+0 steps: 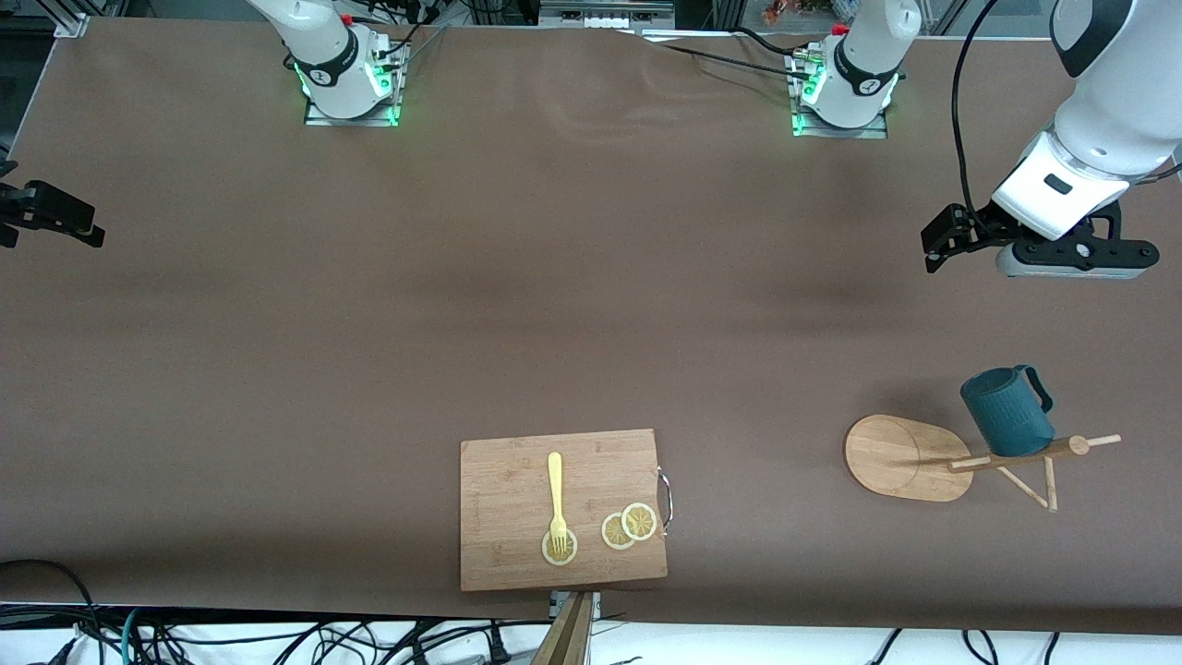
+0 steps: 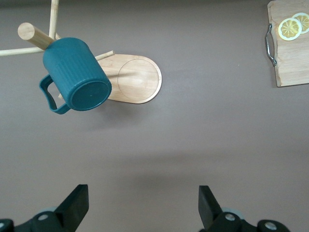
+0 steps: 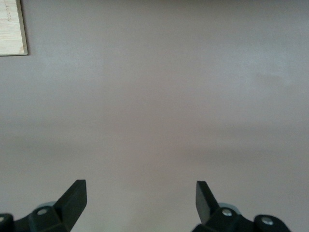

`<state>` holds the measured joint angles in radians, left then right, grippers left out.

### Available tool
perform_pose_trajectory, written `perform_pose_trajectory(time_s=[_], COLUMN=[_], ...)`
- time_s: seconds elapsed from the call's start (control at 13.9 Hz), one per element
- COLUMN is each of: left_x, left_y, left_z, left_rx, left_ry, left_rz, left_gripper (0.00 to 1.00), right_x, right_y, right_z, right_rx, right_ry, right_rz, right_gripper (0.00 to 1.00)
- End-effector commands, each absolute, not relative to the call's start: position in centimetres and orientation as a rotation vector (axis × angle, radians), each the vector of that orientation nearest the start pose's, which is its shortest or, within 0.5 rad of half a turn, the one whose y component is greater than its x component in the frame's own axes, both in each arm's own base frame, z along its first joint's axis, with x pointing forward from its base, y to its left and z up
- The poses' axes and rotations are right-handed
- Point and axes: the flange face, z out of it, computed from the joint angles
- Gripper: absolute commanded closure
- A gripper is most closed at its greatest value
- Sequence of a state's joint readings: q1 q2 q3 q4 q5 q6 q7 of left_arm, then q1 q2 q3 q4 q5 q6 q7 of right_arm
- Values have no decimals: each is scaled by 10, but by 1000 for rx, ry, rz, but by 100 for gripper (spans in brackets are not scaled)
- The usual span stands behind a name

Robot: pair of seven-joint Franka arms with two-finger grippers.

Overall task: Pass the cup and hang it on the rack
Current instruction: 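Open the left gripper and raise it away from the rack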

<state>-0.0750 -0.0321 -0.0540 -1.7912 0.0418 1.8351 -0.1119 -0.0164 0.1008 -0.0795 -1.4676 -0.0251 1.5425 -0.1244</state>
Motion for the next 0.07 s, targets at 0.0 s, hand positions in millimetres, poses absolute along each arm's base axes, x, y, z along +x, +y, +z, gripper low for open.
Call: perform_pose_trajectory(time_s=[0.0], left_x=[554], left_y=[-69], left_z=[562], left_rx=[-3125], left_ry=[16], left_rz=[-135], left_gripper=[0], right_x=[580], right_y=[-57], right_z=[618], right_rx=[-3160], right_ry=[-36], right_rz=[49], right_gripper=[0])
